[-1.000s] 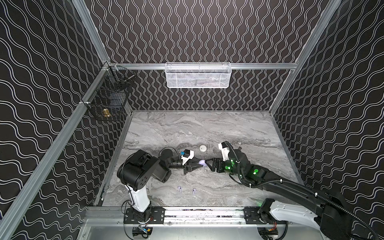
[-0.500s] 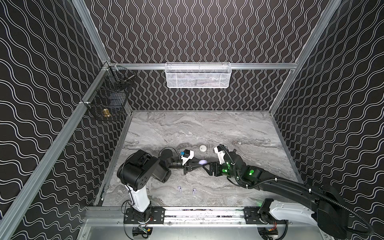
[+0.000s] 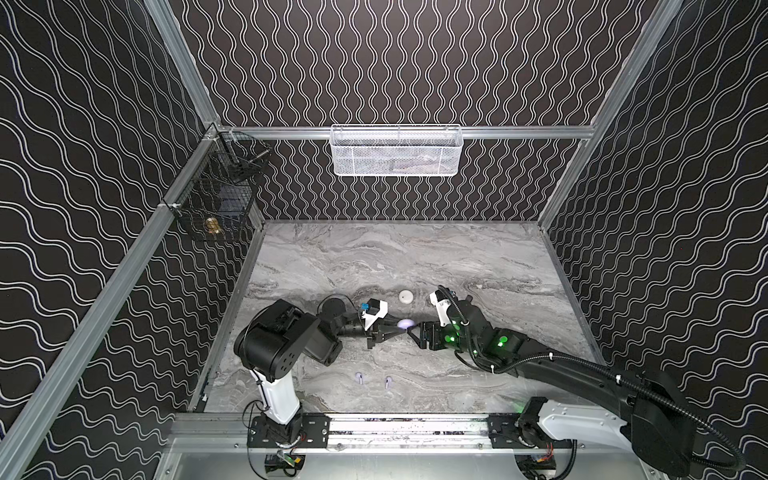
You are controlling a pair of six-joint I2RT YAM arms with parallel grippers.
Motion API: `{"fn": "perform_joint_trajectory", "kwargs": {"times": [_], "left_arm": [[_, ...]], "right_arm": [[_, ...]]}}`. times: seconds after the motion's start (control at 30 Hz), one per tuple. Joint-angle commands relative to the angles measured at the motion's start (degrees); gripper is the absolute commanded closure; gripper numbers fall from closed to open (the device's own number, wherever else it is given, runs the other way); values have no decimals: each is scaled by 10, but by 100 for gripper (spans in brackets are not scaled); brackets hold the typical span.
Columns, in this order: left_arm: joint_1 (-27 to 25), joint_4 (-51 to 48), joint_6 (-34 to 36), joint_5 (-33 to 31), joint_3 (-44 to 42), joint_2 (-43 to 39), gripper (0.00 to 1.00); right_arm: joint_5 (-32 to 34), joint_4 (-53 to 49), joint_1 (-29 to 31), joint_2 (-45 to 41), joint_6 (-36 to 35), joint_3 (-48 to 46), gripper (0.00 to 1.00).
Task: Insert the wireless bluetooth earbuds into the charging case
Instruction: 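Pull the lilac case lid open with the right gripper against the left gripper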
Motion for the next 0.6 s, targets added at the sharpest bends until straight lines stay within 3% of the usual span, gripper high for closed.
{"fn": "perform_joint_trajectory", "kwargs": {"times": [0.0, 0.57], "left_arm": [[0, 24, 4, 4, -1, -2, 81], [0, 33, 6, 12, -4, -2, 81]], "right_arm": [[11, 8, -3, 2, 3, -3, 18], [13, 16, -39, 12, -9, 15, 18]]}}
